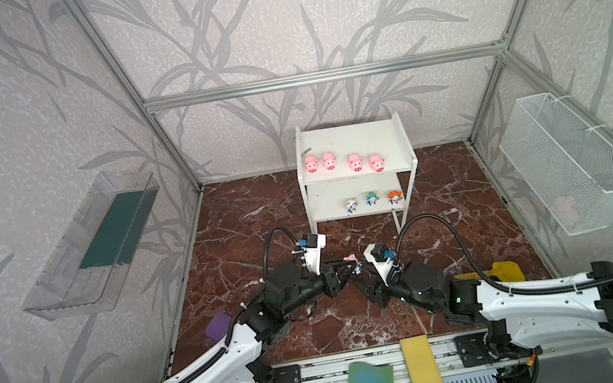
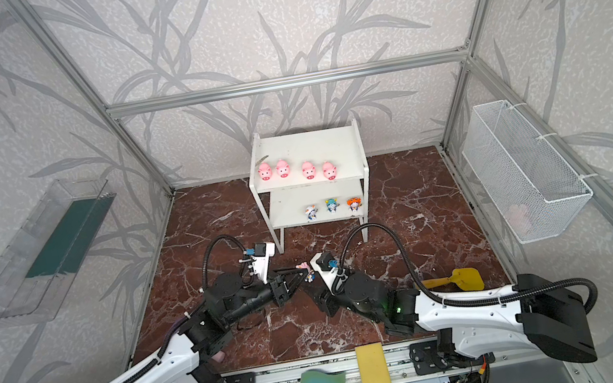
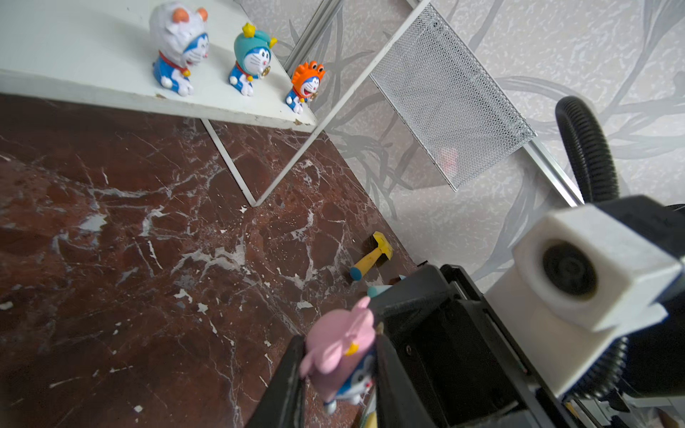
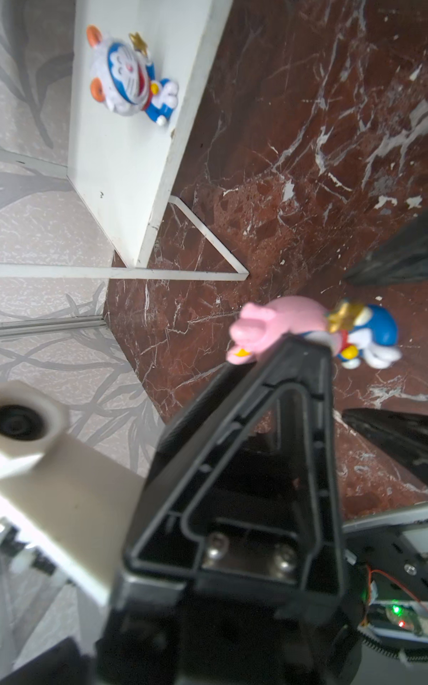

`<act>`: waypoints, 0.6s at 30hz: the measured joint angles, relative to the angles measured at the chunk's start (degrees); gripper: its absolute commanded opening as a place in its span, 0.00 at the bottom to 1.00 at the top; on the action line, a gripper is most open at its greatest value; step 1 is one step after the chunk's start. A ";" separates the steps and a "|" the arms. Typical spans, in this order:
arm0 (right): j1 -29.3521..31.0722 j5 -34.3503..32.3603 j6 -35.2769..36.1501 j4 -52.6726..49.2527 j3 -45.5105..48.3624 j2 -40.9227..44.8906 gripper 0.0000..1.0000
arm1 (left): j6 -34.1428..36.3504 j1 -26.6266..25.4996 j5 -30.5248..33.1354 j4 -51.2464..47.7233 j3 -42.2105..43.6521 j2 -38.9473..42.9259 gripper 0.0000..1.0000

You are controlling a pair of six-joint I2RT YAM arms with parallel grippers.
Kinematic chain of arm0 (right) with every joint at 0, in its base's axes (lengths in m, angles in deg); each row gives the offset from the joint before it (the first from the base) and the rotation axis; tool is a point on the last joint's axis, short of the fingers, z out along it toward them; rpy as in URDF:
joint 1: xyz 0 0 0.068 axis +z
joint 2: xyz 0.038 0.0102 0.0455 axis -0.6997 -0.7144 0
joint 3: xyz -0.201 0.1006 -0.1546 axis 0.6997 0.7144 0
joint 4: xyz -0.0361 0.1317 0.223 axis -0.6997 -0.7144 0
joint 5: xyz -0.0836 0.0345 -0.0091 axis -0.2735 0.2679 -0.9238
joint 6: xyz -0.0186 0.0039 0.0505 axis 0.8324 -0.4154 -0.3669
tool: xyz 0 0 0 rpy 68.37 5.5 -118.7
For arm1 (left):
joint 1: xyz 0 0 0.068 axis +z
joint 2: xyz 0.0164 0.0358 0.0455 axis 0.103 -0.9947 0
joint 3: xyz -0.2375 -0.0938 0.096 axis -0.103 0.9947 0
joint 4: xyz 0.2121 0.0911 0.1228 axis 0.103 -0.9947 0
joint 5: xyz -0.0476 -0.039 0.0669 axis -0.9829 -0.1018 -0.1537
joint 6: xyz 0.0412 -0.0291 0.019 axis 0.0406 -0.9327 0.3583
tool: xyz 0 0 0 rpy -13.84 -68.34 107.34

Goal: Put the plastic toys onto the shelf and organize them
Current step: 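Carry the pink figurine with the left gripper to the shelf while the right withdraws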

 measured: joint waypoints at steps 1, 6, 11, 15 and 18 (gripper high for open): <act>0.00 0.09 0.02 -0.37 0.42 0.39 0.71 | 1.07 0.00 1.11 -1.44 -0.94 0.17 0.18; 0.00 -0.02 0.00 -4.94 3.28 6.05 0.79 | 8.22 0.00 7.52 -8.26 -6.21 -0.04 0.18; 0.00 -1.46 0.87 -11.87 5.11 15.54 0.82 | 17.07 0.00 14.53 -10.69 -9.46 -2.19 0.19; 0.00 -3.08 2.34 -15.47 7.23 23.17 0.94 | 23.74 0.00 18.56 -11.28 -12.04 -6.36 0.19; 0.00 -4.00 3.72 -18.95 8.46 28.61 0.99 | 28.30 0.00 20.94 -10.95 -13.92 -9.70 0.19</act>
